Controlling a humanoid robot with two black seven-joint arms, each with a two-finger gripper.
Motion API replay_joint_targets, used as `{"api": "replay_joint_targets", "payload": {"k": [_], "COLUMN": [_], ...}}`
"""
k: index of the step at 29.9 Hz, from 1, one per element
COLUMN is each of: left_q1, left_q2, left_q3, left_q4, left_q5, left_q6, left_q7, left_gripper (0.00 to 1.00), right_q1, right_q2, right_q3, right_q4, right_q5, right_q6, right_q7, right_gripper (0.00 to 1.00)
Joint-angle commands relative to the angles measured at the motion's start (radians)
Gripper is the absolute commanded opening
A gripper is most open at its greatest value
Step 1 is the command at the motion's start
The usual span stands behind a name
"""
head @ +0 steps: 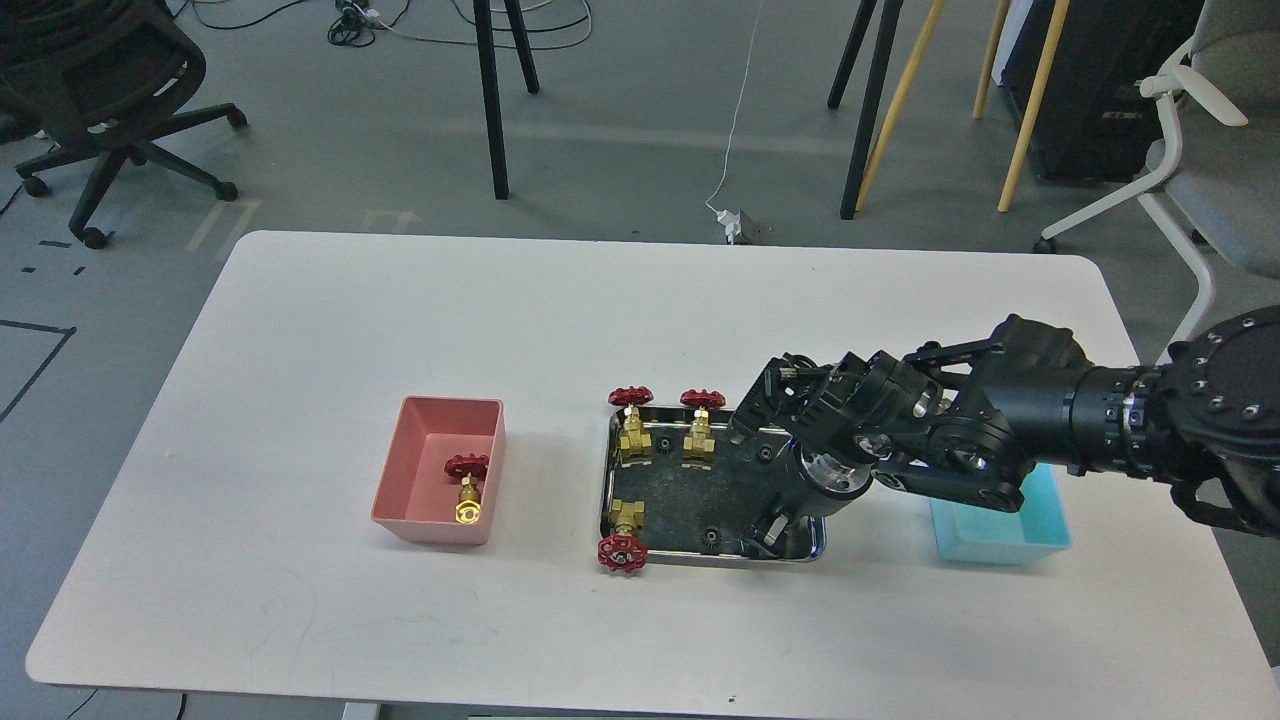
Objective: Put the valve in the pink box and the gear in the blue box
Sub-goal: 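Lower the right gripper onto a small black gear on the tray, then grasp the gear with the right gripper and lift it toward the blue box, then lower the gear into the blue box and open the right gripper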
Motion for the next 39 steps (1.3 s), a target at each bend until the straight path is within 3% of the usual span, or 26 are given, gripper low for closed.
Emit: {"api": "replay_joint_targets", "payload": {"k": [1,7,14,20,31,39], "left_q1": [0.000,0.000,0.000,0.000,0.003,0.002], "left_q2": [0.000,0.000,0.000,0.000,0.003,0.003], "left_q3": [0.001,0.001,0.001,0.001,0.003,0.001], "left_q4": [0.000,0.000,0.000,0.000,0.000,0.000], "left_q5": [0.000,0.000,0.000,0.000,0.000,0.000], "left_q6": [0.001,0.004,0.004,0.006,0.006,0.006], "left_q7": [0.000,0.000,0.000,0.001,-0.002,-0.003], "left_gripper": [0.96,0.96,0.96,0.96,0.96,0.96], "right_q1": [0.003,0.018,0.084,0.108,0.112,-0.004], "right_q2": [0.000,-0.001,-0.041,-0.237,-0.771,-0.830], "right_q3": [0.000,0.000,0.043,0.126,0.161,0.167], "right_q4": [0.002,0.011,0.017,0.080,0.403,0.385], "right_q5": [0.000,0.000,0.022,0.057,0.060,0.045], "right_q6": [0.000,0.000,0.000,0.000,0.000,0.000], "right_q7": [0.000,0.000,0.004,0.004,0.004,0.004], "right_gripper": [0.23,0.10,0.07,0.07,0.08,0.10]}}
